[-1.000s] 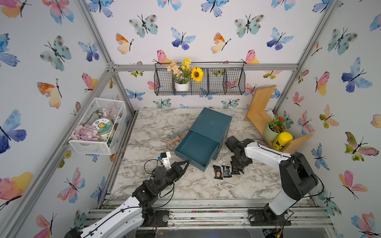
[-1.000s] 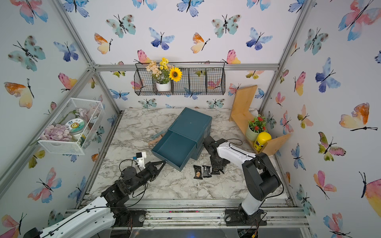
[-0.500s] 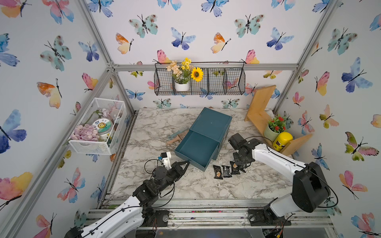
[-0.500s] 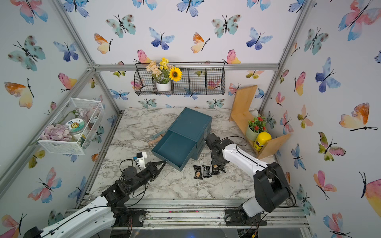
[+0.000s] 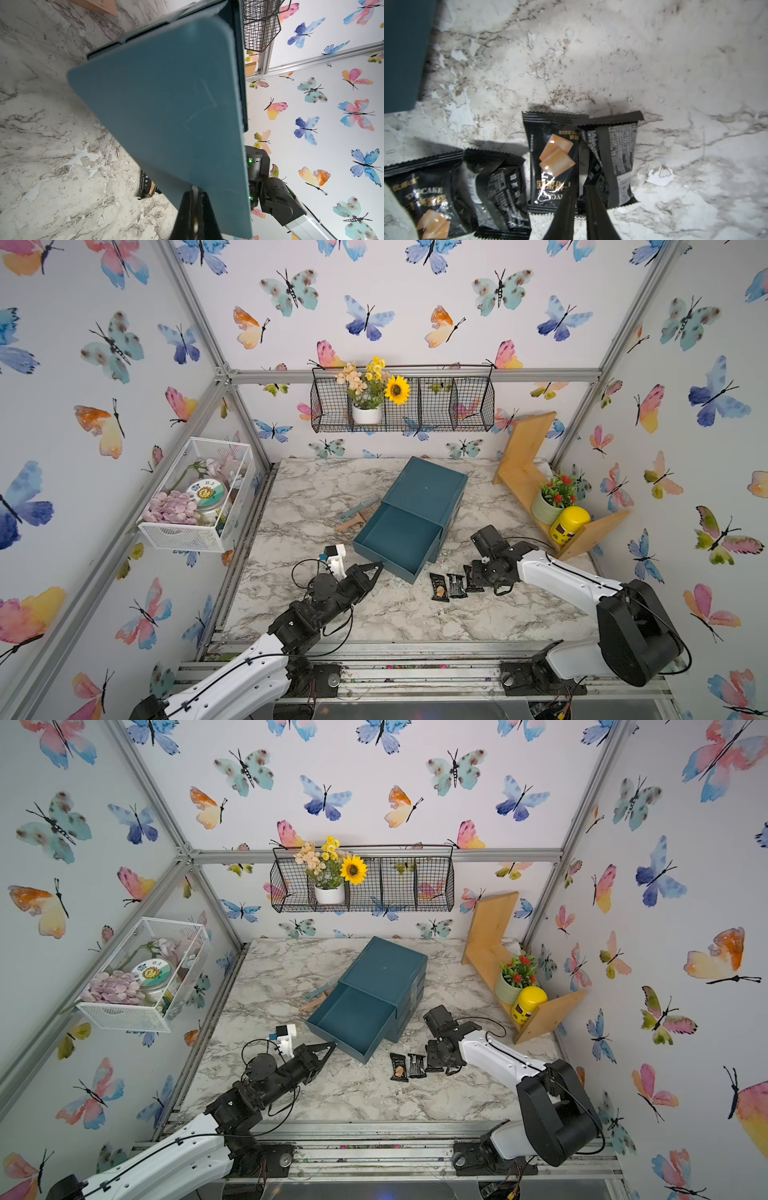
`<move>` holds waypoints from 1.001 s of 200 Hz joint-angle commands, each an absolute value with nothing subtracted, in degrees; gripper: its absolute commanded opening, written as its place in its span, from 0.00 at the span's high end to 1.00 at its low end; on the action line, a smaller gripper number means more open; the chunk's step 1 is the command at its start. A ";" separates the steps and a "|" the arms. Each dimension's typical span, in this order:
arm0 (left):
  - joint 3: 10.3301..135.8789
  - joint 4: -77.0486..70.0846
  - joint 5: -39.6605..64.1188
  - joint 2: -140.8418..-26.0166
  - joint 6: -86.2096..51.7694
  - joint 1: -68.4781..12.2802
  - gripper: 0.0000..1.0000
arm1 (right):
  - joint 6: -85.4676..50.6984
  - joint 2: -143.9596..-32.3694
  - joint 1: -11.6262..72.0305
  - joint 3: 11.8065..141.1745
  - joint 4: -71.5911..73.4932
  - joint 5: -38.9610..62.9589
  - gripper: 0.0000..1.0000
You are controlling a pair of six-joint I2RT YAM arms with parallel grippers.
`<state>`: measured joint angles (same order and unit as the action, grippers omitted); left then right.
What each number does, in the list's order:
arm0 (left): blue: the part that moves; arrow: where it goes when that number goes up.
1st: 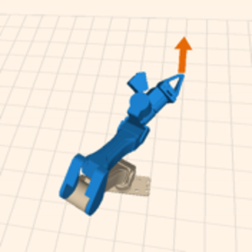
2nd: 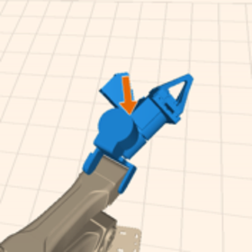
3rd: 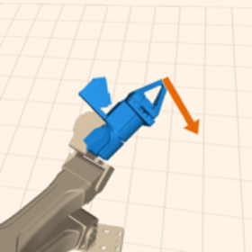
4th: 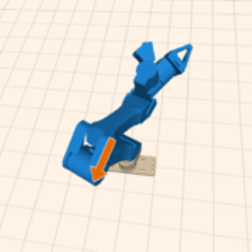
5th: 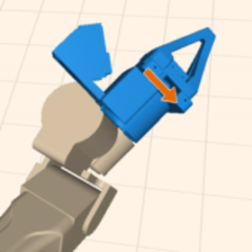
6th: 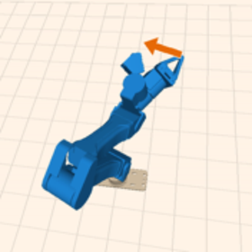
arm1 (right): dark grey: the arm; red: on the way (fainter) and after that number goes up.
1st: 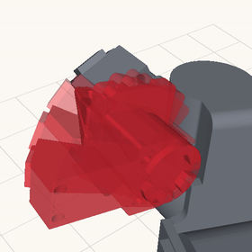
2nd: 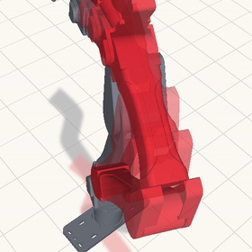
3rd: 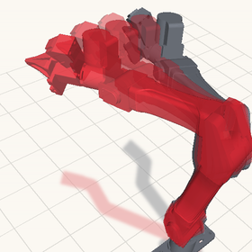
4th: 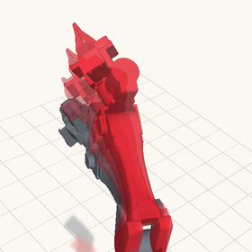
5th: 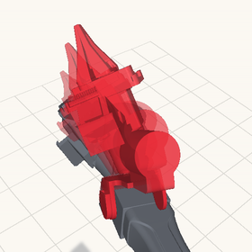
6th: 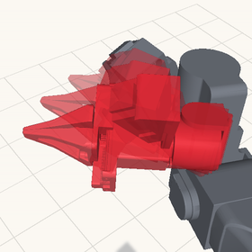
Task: Take the cookies out of the drawer
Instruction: Place the cookie at the center of the board.
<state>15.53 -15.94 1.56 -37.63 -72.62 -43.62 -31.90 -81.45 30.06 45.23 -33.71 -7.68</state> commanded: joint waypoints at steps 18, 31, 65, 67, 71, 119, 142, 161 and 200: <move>17.03 -16.88 0.00 -37.71 -71.55 -43.59 1.00 | -33.32 -82.01 28.83 44.56 -31.67 -7.30 0.82; 17.13 -16.88 -0.04 -37.78 -71.54 -43.59 1.00 | -33.07 -81.47 28.83 45.18 -31.65 -6.12 0.82; 17.41 -17.41 0.00 -38.56 -71.51 -43.59 1.00 | -31.51 -73.59 28.83 47.68 -30.56 -3.17 0.79; 17.40 -17.47 0.00 -38.69 -71.47 -43.53 1.00 | -31.48 -72.76 28.83 47.82 -30.36 -3.21 0.79; 17.56 -17.61 0.00 -38.86 -71.46 -43.53 1.00 | -31.34 -71.01 28.83 48.04 -29.84 -3.36 0.78; 18.33 -20.07 0.40 -41.83 -70.86 -43.59 1.00 | -28.96 -55.29 28.83 48.17 -13.43 -0.01 0.75; 18.97 -20.37 0.59 -42.99 -70.23 -43.58 1.00 | -26.80 -56.50 28.83 49.59 -1.71 12.61 0.75; 19.45 -20.46 0.40 -43.57 -69.91 -43.59 1.00 | -26.50 -62.35 28.83 54.15 0.90 19.15 0.75; 20.19 -22.47 0.10 -44.76 -69.90 -43.58 1.00 | -23.68 -74.57 29.39 64.51 -6.12 21.99 0.78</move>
